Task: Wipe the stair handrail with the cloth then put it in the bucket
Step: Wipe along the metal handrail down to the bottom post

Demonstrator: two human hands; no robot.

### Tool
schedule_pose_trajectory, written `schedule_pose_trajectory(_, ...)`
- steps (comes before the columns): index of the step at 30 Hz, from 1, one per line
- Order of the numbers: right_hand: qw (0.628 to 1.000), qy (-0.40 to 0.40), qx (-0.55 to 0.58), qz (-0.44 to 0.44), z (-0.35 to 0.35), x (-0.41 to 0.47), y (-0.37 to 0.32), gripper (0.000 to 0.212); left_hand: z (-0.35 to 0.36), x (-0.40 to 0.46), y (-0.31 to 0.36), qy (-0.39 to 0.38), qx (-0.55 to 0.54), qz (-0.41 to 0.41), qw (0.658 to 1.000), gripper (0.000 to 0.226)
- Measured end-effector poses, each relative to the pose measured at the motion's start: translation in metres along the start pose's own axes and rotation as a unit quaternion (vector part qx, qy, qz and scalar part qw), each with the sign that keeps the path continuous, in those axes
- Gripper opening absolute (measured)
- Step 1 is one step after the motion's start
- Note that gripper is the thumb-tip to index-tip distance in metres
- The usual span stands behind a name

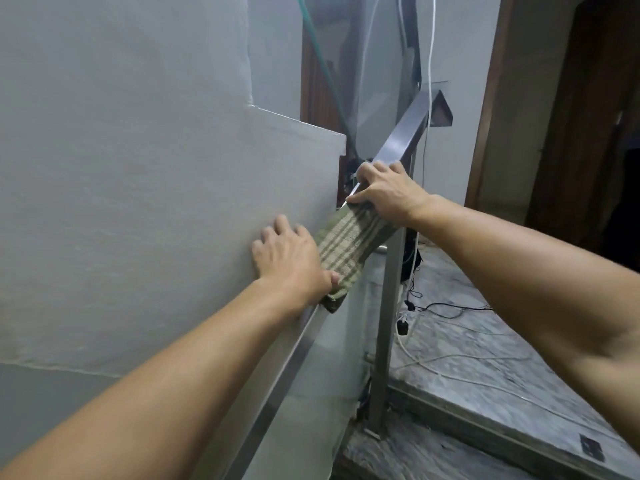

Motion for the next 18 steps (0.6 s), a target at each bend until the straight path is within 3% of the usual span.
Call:
schedule_pose_trajectory(2,1.000,0.006,-0.009,-0.003,0.002,0.002,0.005,0.048,-0.005,0.006,0.017,0.085,-0.012,0.066,0.994,0.058)
schedule_pose_trajectory(4,1.000,0.029,0.002,0.004,0.000,0.002,0.009,0.052,-0.001,0.015,0.029,0.098,-0.100,0.121,0.983,0.054)
schedule_pose_trajectory(6,0.998,0.069,0.004,0.008,0.000,0.005,0.013,0.048,0.015,0.026,0.039,0.023,-0.189,0.151,0.970,0.064)
schedule_pose_trajectory(8,0.997,0.074,0.032,-0.012,0.005,0.007,0.018,0.036,0.036,0.030,0.044,-0.052,-0.202,0.161,0.965,0.069)
schedule_pose_trajectory(10,0.995,0.053,0.077,-0.044,0.010,0.007,0.018,0.036,0.052,0.032,0.044,-0.071,-0.171,0.162,0.969,0.068)
schedule_pose_trajectory(13,0.992,0.011,0.113,-0.054,0.017,-0.001,0.018,0.056,0.059,0.031,0.044,-0.061,-0.156,0.156,0.974,0.067)
schedule_pose_trajectory(18,0.989,-0.115,0.080,-0.055,0.040,-0.012,0.020,0.070,0.060,0.027,0.043,-0.061,-0.161,0.126,0.977,0.069)
Point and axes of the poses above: each hand's wrist, its own x-axis towards the middle knuckle, its own z-axis out of the palm, y = z × x, the point moved 4 cm from there along x, towards the middle knuckle, and after that the axes turned 1 degree about z, right-handed, at the moved point
